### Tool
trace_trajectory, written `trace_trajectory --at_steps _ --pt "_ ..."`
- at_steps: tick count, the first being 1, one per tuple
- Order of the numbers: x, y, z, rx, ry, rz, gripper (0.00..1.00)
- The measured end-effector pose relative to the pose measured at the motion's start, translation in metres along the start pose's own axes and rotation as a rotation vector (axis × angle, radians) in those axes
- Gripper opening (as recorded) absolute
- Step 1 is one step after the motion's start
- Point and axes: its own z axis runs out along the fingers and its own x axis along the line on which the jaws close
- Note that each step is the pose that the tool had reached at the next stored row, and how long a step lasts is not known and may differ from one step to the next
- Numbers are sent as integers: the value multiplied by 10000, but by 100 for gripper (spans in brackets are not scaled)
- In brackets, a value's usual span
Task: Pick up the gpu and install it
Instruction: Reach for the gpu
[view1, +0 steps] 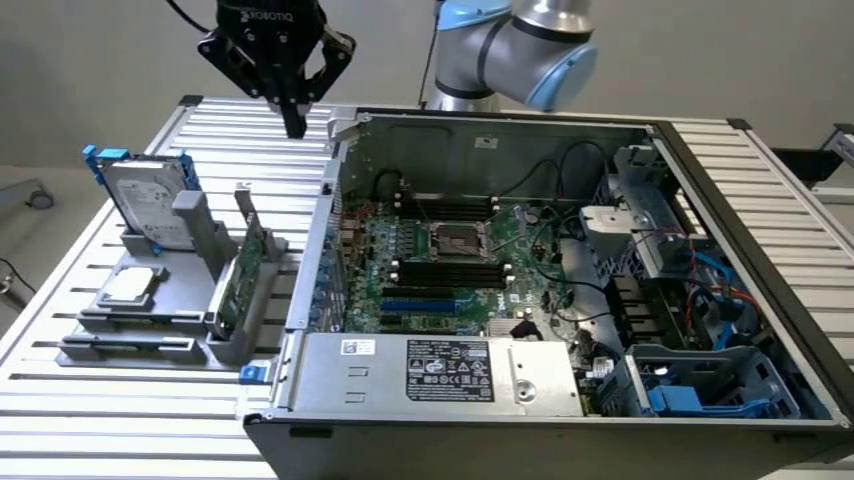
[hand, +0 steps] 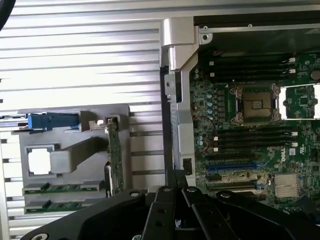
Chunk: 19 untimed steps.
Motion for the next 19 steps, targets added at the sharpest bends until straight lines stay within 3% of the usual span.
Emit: trace_trajectory --at_steps 15,19 --pt "681 -74 109 75 -5 -1 11" --pt "814 -92 126 105 -7 -2 11"
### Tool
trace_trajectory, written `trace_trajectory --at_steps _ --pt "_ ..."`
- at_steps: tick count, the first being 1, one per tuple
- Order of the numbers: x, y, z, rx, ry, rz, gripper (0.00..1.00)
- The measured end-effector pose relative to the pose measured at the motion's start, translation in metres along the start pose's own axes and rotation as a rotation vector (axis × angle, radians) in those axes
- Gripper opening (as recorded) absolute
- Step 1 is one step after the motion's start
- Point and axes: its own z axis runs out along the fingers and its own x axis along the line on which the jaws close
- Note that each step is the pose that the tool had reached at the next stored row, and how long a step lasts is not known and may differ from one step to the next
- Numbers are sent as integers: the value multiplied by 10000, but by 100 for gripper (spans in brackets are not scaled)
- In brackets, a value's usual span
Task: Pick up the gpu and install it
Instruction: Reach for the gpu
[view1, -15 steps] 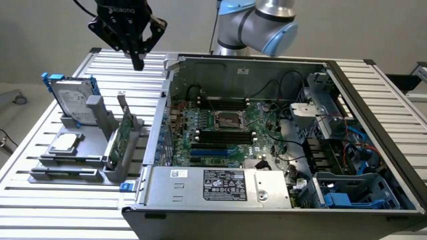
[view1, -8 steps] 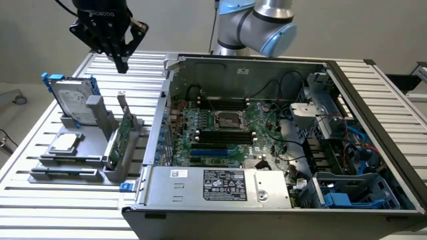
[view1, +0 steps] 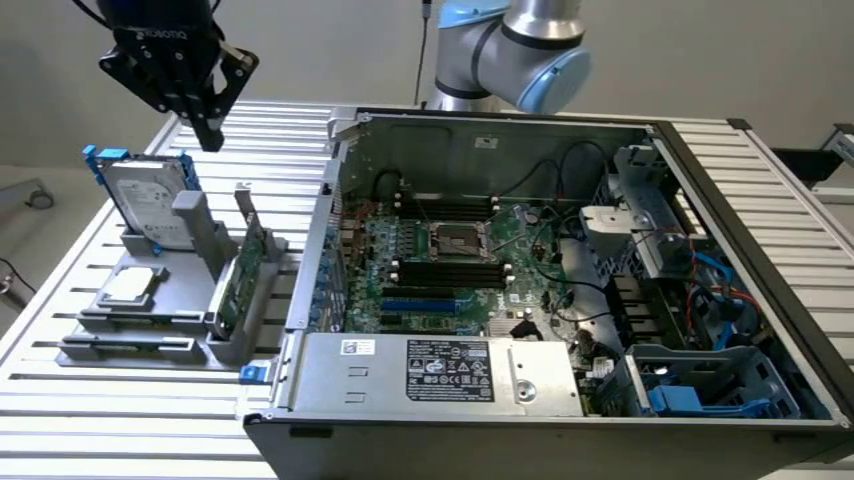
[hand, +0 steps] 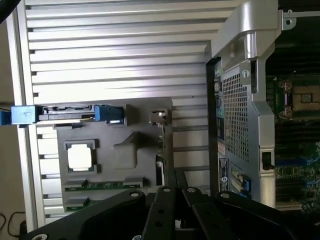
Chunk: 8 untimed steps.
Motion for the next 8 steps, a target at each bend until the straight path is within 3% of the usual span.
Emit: trace_trajectory --at_steps 2,3,4,8 --pt "47 -7 4 31 -1 -3 11" --pt "56 -7 4 91 -7 -16 11" --pt "57 -8 4 112 -7 -21 11" --pt "58 -8 4 120 -7 -21 11"
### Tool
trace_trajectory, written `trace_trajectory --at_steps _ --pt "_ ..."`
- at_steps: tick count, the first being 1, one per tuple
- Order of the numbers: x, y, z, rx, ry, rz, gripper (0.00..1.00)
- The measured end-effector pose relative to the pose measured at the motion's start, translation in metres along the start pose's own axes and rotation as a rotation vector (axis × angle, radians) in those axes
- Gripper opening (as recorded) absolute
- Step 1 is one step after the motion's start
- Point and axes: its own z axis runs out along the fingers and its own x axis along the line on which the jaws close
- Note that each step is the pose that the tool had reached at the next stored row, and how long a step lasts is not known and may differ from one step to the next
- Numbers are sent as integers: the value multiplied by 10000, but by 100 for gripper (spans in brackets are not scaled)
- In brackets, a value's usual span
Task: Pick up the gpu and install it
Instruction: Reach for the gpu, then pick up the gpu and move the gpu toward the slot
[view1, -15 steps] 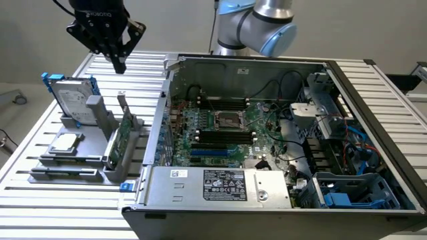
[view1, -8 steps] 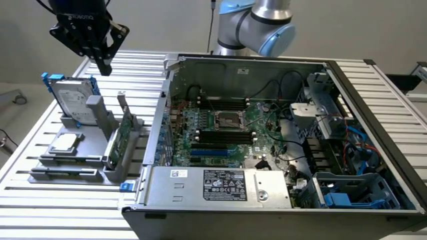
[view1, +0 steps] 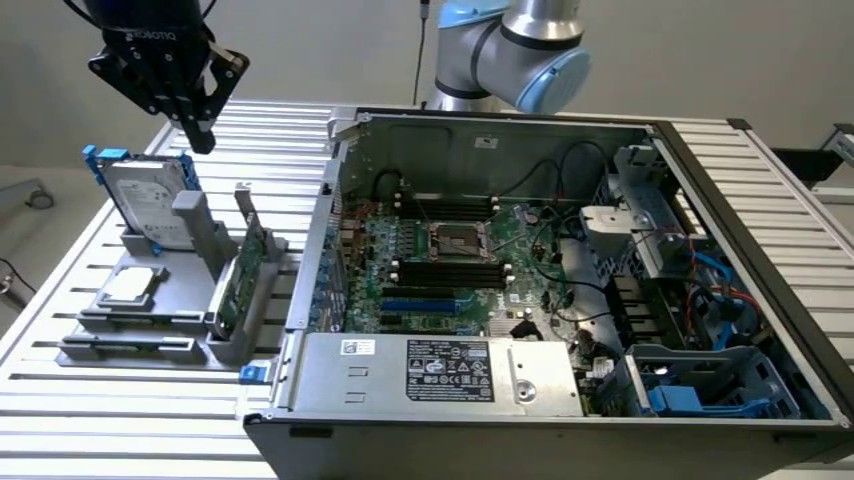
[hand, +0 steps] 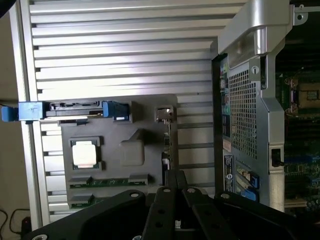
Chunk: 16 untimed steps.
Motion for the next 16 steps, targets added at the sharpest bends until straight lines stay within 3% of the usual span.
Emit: trace_trajectory --at_steps 11,13,16 --pt "0 0 1 20 -2 0 12" --pt "0 0 0 23 -2 -1 17" --pt "0 0 0 24 -2 -1 36"
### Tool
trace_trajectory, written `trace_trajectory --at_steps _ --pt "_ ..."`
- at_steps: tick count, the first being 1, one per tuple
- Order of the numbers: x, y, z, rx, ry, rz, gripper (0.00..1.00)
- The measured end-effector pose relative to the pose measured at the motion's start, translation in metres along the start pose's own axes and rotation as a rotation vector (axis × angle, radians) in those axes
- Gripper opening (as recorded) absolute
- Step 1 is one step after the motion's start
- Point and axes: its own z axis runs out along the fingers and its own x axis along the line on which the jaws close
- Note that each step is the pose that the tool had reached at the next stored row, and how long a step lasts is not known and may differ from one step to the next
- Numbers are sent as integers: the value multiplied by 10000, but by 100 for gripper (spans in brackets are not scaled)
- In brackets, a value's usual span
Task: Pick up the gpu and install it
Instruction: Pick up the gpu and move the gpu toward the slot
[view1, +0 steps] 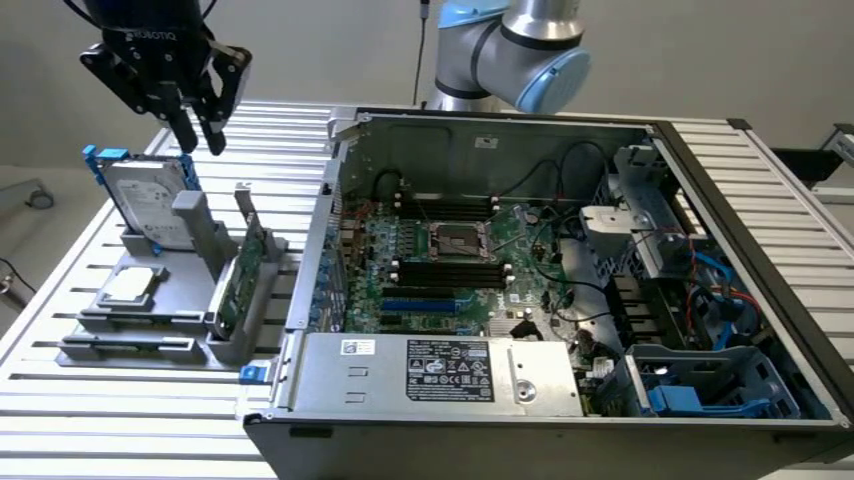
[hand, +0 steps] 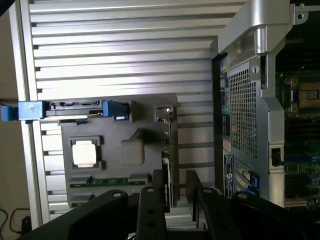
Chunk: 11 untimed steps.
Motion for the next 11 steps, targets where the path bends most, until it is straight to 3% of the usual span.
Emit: trace_trajectory --at_steps 2,3,11 --pt "0 -3 2 -1 0 1 36" --pt "0 -6 13 1 0 2 42" --pt "-4 -106 157 2 0 0 42"
